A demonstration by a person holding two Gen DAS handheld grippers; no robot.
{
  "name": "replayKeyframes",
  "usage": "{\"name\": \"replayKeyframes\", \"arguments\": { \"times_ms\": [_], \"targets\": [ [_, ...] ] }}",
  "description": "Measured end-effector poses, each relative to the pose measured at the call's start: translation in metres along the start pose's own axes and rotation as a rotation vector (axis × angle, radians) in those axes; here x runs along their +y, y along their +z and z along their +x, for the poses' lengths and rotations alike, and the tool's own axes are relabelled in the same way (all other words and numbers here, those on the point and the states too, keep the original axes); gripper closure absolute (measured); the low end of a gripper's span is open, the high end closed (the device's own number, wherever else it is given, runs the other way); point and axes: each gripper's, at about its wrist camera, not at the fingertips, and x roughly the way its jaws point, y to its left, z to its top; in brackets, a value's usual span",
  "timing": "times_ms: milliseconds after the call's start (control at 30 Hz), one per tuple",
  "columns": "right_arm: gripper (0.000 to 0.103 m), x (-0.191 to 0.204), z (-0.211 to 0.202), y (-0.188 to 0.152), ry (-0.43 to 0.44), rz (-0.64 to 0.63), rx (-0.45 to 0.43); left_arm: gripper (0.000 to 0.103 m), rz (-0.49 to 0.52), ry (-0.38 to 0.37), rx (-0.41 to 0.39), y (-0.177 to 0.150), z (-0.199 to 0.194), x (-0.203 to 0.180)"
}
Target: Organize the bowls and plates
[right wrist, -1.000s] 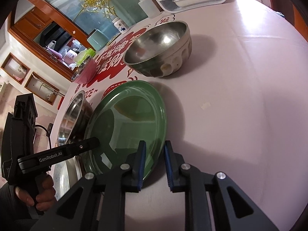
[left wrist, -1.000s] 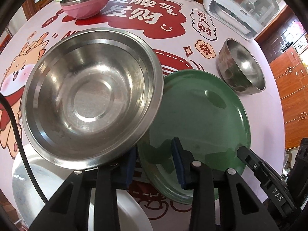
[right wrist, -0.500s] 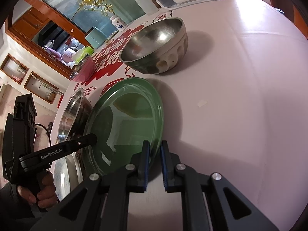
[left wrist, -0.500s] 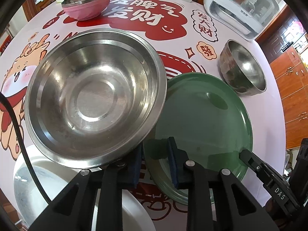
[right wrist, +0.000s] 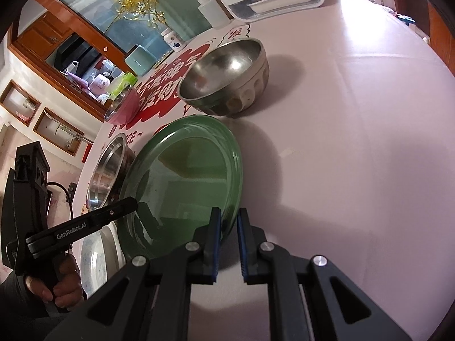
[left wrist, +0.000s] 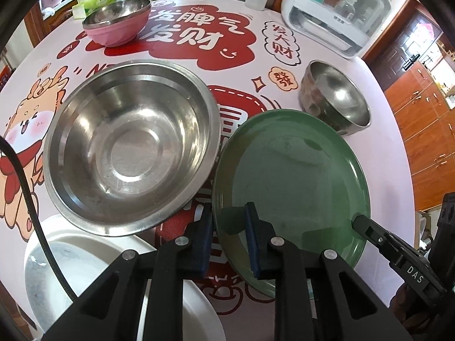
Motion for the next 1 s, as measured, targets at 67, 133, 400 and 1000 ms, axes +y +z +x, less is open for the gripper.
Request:
{"name": "replayKeyframes", "arguments": {
  "times_ms": [67,133,400,1000],
  "targets": [
    [0.092,0.001,-0.003,0.000,0.000,-0.004,-0.008,0.084,0.011,-0.006,-0.009,-0.003,-0.005,-0.001],
    [0.092,0.003,-0.008,-0.001,0.000,-0.006,-0.015,0.084,0.023,-0.010,-0.017,-0.005,-0.010,-0.002],
    [0.092,0.014,-0.025,-0.005,-0.002,-0.025,-0.048,0.084,0.065,-0.018,-0.059,-0.016,-0.032,-0.006],
    [0.092,0.046,-0.053,-0.029,0.010,-0.095,-0.095,0.084,0.074,-0.037,-0.141,-0.042,-0.078,0.005]
  ]
}}
